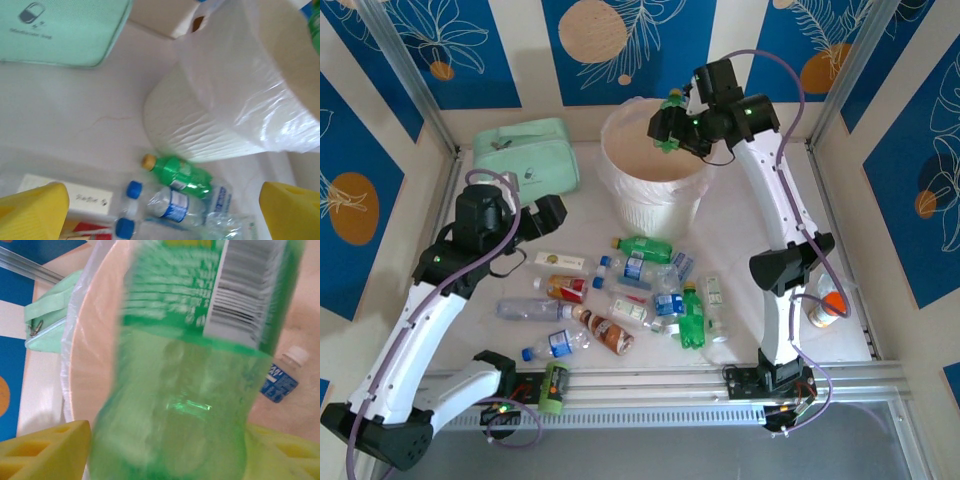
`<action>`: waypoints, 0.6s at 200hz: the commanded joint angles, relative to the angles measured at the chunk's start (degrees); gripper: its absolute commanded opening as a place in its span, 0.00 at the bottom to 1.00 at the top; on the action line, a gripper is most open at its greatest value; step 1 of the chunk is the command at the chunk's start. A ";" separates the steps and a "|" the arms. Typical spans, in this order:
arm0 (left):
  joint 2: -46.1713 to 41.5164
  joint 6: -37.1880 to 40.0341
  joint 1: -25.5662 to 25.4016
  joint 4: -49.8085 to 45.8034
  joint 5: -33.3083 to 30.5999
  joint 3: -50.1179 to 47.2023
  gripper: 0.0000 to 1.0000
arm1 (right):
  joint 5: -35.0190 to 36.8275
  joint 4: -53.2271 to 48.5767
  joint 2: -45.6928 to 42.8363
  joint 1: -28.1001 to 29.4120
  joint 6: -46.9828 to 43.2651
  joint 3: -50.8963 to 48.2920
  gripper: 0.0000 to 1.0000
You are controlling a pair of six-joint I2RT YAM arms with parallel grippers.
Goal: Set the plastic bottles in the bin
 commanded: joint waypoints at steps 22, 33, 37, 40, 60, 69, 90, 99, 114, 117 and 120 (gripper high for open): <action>-2.43 2.66 0.14 -4.20 -3.33 -1.53 0.97 | 0.16 -3.64 -0.63 -0.68 0.14 2.59 0.83; -2.40 2.11 0.12 -3.86 -2.89 -2.13 0.97 | 0.28 -3.86 -1.07 -0.60 0.37 2.96 0.83; -2.34 1.99 0.14 -3.65 -2.64 -2.37 0.97 | 0.44 -4.01 -1.27 -0.52 0.41 3.20 0.83; -2.35 1.93 0.16 -3.56 -2.48 -2.49 0.97 | 0.61 -4.13 -1.42 -0.44 0.48 3.41 0.83; -2.17 1.92 0.16 -3.56 -2.06 -3.14 0.97 | 2.52 -4.66 -3.30 0.82 -0.09 3.75 0.83; -2.04 2.48 0.15 -3.89 -2.36 -3.55 0.97 | 4.29 -4.87 -4.58 1.99 -0.73 3.25 0.83; -0.47 3.14 0.38 -5.97 -4.24 -4.77 0.98 | 10.04 -3.96 -9.11 6.82 -2.47 -0.94 0.83; 0.58 3.05 0.62 -6.42 -4.48 -5.38 0.96 | 12.66 -2.60 -11.65 9.84 -3.48 -4.42 0.83; 2.58 2.23 1.34 -6.44 -4.03 -6.23 0.93 | 16.91 0.73 -16.20 15.77 -5.16 -11.25 0.82; 2.91 2.15 1.43 -6.20 -3.81 -6.43 0.93 | 17.78 1.53 -17.10 16.96 -5.40 -12.63 0.82; 3.30 1.90 1.62 -6.04 -3.70 -6.67 0.92 | 18.57 2.37 -17.99 18.16 -5.61 -14.08 0.82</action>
